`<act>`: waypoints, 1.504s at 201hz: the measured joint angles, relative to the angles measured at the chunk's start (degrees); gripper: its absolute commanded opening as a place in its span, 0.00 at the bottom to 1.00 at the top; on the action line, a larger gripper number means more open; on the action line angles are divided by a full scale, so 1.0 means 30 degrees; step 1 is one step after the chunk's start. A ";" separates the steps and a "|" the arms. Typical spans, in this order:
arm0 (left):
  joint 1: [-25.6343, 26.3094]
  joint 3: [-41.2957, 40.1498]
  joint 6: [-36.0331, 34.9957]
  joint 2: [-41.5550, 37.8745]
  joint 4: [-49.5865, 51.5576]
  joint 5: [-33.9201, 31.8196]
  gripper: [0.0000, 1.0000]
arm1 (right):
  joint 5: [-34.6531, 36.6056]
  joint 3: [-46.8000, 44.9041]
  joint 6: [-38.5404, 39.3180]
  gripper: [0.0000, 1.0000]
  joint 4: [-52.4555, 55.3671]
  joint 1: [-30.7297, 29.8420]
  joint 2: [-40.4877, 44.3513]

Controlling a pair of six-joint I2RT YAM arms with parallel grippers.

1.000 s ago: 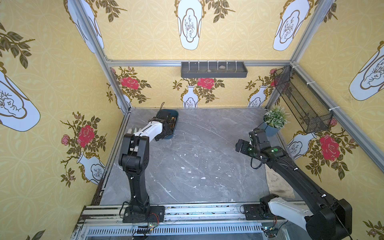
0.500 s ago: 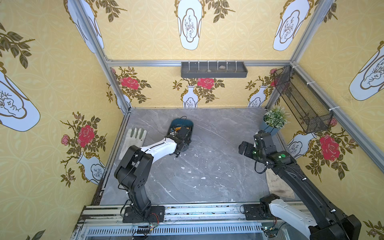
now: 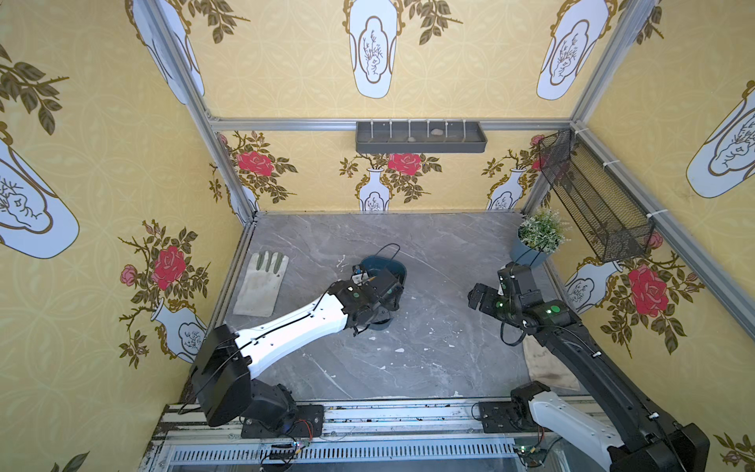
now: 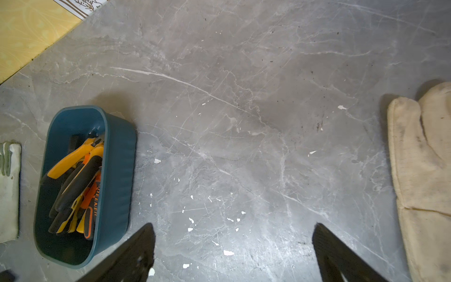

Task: Take the pliers out of the storage box
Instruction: Move the storage box to the center of the board.

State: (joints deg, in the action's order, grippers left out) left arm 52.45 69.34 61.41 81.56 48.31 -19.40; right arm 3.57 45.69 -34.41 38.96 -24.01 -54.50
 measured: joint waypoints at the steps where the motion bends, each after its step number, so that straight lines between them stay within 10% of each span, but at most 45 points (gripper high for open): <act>1: -0.0058 0.0073 -0.0080 -0.0066 0.0044 0.0000 0.94 | -0.0007 -0.0007 0.0000 1.00 -0.0022 0.0000 -0.0015; 70: -0.7847 -0.0306 -0.8612 0.0248 0.0721 0.1880 0.80 | 0.0153 -0.2149 -0.0750 0.90 -0.1647 -0.1129 0.1355; 239: -0.8721 0.0153 -1.4229 0.6011 -0.0954 0.4051 0.71 | 0.3271 -0.1967 -0.2098 0.93 -0.3053 -0.4299 -0.0678; 302: -0.8976 0.0255 -1.4294 0.7016 -0.1122 0.5034 0.39 | 0.3402 -0.2047 -0.2222 0.93 -0.3053 -0.4357 -0.0670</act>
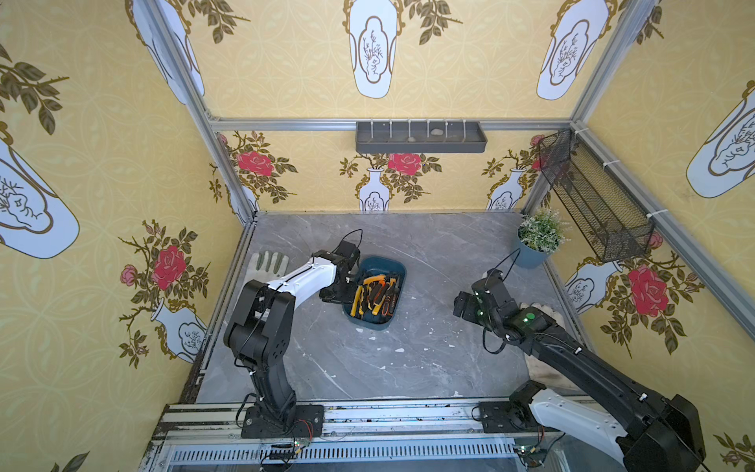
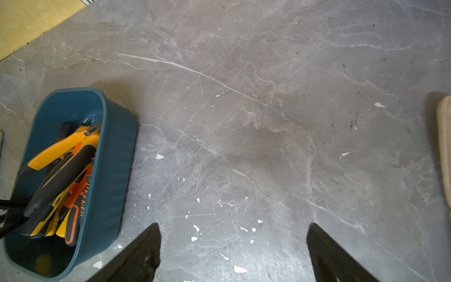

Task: Take the pliers out of the storage box
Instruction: Move the storage box to the center of the board.

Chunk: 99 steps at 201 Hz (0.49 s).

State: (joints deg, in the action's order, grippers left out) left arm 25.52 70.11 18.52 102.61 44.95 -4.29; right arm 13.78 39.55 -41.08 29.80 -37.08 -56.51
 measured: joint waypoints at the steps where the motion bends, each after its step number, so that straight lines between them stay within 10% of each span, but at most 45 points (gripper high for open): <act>1: 0.0000 0.0000 0.0000 -0.0007 0.0000 0.0015 0.38 | 0.0000 0.0000 0.0000 0.93 0.0000 0.0000 0.0000; 99: -0.0066 -0.0736 -0.0007 -0.0925 -0.0015 0.1588 0.06 | 0.0000 -0.0138 -0.0007 0.93 -0.0044 -0.0007 -0.0029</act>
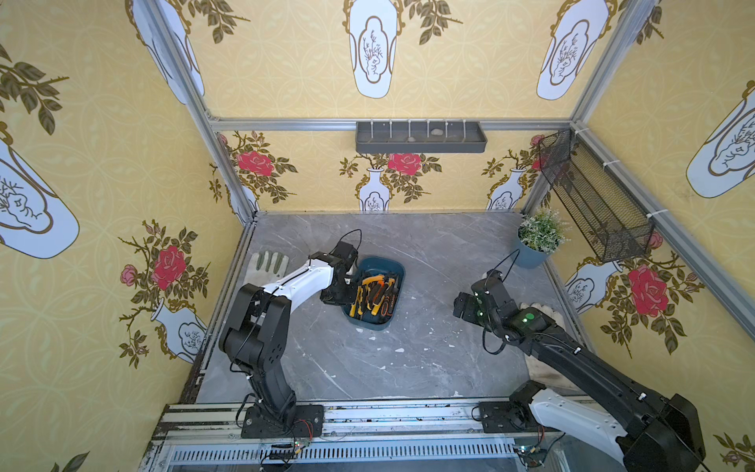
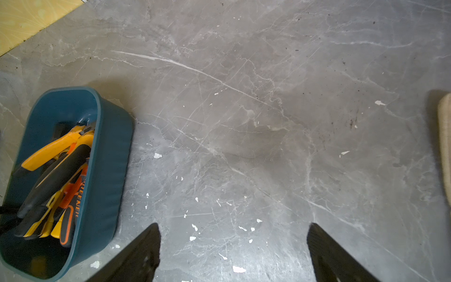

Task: Take the pliers out of the storage box
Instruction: Move the storage box to the center of the board.

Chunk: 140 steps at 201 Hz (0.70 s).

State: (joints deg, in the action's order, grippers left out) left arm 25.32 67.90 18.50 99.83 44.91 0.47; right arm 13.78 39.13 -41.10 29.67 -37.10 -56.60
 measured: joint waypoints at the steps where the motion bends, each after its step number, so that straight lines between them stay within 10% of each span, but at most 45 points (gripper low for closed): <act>1: 0.0000 -0.0007 0.0007 -0.0015 0.0022 0.0000 0.06 | 0.0000 0.0000 0.0000 0.93 0.0000 0.0000 0.0000; 140: -0.3126 -0.3089 0.1537 -0.4051 0.1945 -0.1290 0.01 | -0.0160 0.0415 0.0204 0.95 -0.0146 -0.0299 -0.1027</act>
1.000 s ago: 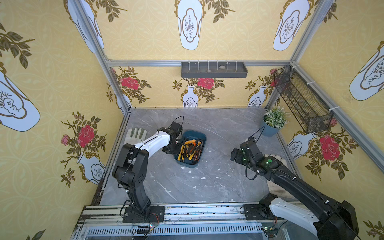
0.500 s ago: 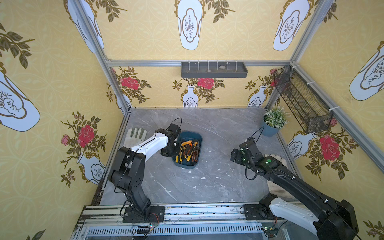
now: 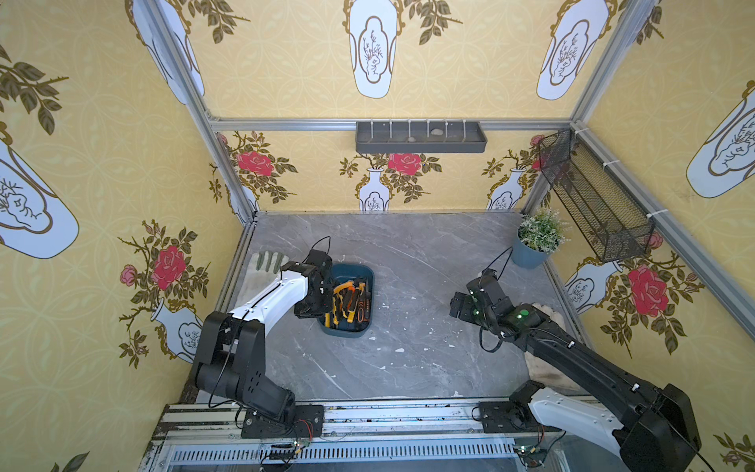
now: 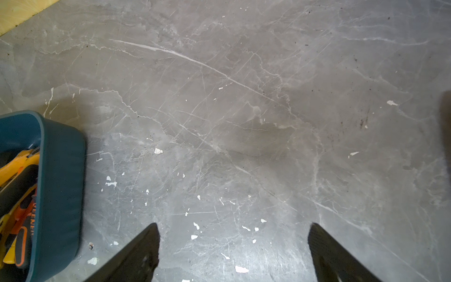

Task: Take the pliers out of the storage box
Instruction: Move the storage box to the center of the board, then pick up the pliers from the storage box.

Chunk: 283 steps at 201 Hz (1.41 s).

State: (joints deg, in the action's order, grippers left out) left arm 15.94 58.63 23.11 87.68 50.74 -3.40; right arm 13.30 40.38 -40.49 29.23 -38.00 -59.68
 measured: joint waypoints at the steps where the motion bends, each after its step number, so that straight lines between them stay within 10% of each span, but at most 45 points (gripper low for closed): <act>1: -0.0036 0.0000 -0.0007 -0.0007 0.0007 0.0000 0.01 | 0.0000 0.0000 0.0000 0.95 0.0000 0.0000 0.0000; 38: -0.1304 -0.0138 -0.0525 -0.0401 0.0262 -0.0044 0.15 | -0.0058 0.0219 0.0022 0.95 -0.0262 -0.0073 -0.0517; 78: -0.1552 -0.0066 -0.0474 -0.1144 0.0226 -0.0313 0.61 | -0.0058 0.0270 0.0168 0.96 -0.0342 -0.0393 -0.0678; 143: -0.1333 0.1829 -0.0036 -0.2805 0.0153 0.2229 0.56 | 0.0015 0.0262 0.0364 0.96 -0.0386 -0.0736 -0.0794; 283: -0.0845 0.6222 -0.2193 0.5238 0.0219 0.0000 0.40 | 0.0095 -0.0058 0.0342 0.96 -0.0794 -0.0831 -0.0335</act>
State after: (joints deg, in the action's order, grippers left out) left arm 13.41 77.30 16.53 103.39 51.40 -3.40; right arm 13.58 40.21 -39.46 26.85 -40.49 -60.69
